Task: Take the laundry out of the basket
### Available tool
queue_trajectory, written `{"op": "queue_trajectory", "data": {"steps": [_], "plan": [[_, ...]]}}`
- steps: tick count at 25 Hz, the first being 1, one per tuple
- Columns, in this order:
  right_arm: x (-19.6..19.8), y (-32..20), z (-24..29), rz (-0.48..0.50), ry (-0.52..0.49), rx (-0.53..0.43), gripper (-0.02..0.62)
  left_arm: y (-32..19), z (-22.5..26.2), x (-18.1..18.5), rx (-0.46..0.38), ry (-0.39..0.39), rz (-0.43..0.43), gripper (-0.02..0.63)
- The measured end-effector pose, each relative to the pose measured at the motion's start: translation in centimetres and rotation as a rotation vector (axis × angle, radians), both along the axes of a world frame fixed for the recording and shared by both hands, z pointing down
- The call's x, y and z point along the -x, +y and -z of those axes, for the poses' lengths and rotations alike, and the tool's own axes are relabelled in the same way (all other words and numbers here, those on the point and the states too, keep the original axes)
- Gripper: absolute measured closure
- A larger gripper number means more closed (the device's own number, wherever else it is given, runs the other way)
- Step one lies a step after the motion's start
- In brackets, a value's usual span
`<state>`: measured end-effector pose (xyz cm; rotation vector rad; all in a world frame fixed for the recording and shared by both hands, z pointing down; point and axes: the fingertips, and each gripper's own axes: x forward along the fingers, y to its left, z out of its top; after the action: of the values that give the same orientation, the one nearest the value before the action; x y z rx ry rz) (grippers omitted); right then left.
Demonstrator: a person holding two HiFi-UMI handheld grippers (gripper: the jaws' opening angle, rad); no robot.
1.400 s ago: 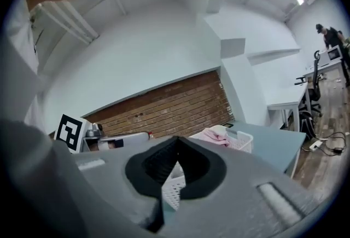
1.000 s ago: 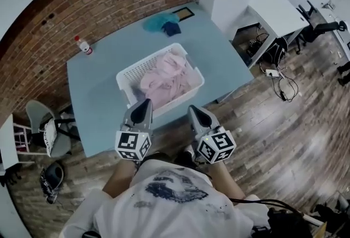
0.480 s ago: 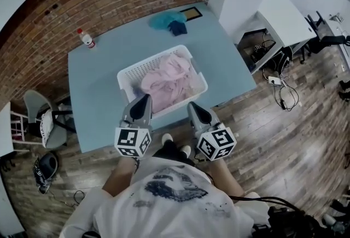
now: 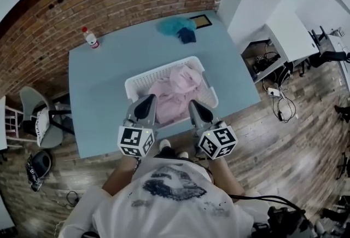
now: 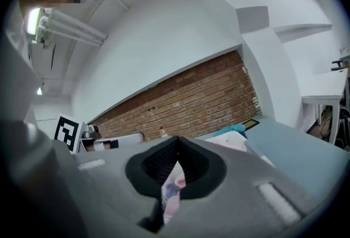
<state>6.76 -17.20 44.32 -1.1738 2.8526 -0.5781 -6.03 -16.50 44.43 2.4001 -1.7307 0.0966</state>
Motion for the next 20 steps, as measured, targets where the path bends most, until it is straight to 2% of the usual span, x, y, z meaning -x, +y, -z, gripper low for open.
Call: {"op": "queue_trajectory", "data": {"steps": [12, 17, 20], "plan": [[-0.5, -5.0, 1.4, -0.008, 0.023, -0.02, 0.598, -3.7, -1.0, -1.9, 0.067, -0.015, -0.086, 0.615], [-1.7, -7.2, 1.0, 0.023, 0.019, -0.008, 0.598, -5.6, -2.5, -3.0, 0.119, -0.041, -0.079, 0.615], [-2.8, -8.4, 0.8, 0.038, 0.017, 0.001, 0.598, -6.6, -3.7, -3.6, 0.172, -0.026, -0.079, 0.612]]}}
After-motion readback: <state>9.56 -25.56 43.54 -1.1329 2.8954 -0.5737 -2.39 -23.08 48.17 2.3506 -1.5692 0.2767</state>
